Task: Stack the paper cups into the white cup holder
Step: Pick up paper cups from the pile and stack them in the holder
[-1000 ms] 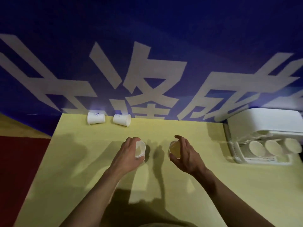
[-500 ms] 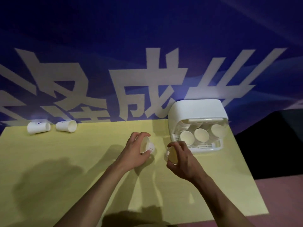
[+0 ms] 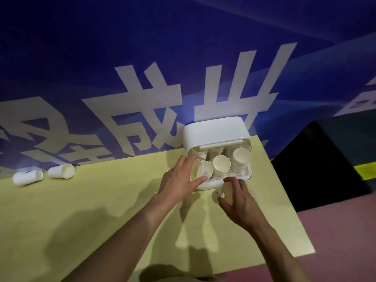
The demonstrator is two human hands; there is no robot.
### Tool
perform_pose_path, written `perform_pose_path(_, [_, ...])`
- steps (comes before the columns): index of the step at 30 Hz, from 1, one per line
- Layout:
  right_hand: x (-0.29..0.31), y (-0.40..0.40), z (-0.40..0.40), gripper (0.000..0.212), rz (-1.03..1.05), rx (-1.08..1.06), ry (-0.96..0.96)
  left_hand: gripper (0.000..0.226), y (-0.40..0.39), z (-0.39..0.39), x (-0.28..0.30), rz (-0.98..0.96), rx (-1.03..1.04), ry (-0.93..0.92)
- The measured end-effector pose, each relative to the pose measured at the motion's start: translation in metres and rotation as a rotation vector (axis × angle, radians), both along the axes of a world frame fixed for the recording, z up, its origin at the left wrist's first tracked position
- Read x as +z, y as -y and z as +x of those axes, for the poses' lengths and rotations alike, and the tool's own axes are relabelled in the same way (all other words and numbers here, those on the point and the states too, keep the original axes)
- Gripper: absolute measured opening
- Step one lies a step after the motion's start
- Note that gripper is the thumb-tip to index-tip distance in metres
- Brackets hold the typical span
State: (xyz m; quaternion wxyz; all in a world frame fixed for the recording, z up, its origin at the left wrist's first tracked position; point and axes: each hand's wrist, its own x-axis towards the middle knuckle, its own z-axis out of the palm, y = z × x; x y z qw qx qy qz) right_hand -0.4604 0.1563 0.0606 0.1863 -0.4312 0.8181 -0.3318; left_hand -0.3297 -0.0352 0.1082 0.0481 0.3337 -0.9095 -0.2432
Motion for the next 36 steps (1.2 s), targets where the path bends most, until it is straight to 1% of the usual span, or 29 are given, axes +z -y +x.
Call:
perform_pose_path(3, [-0.005,-0.006,-0.005,0.054,-0.013,-0.006,0.024,0.066,0.000,-0.012,-0.011,0.017,-0.016,0.012])
perform_pose_path(10, [-0.012,-0.007,-0.015,0.059,-0.061,-0.030,0.048,0.075,0.007,-0.034,-0.036,-0.009,-0.044,0.112])
perform_pose_path(16, [-0.019,-0.001,-0.021,0.057,-0.062,-0.050,0.083,0.073,0.011,-0.046,-0.054,-0.020,-0.048,0.216])
perform_pose_path(24, [-0.024,0.011,-0.035,0.061,-0.073,-0.077,0.133,0.077,0.019,-0.058,-0.093,0.069,-0.066,0.399])
perform_pose_path(28, [-0.019,0.019,-0.042,0.060,-0.099,-0.071,0.131,0.078,0.023,-0.066,-0.106,0.093,-0.059,0.412])
perform_pose_path(31, [-0.014,0.031,-0.044,0.061,-0.116,-0.049,0.124,0.085,0.027,-0.068,-0.109,0.107,-0.069,0.417])
perform_pose_path(34, [-0.010,0.047,-0.044,0.069,-0.140,-0.027,0.109,0.097,0.026,-0.060,-0.101,0.116,-0.074,0.360])
perform_pose_path(36, [-0.011,0.055,-0.041,0.071,-0.155,-0.020,0.095,0.097,0.023,-0.048,-0.094,0.128,-0.056,0.302])
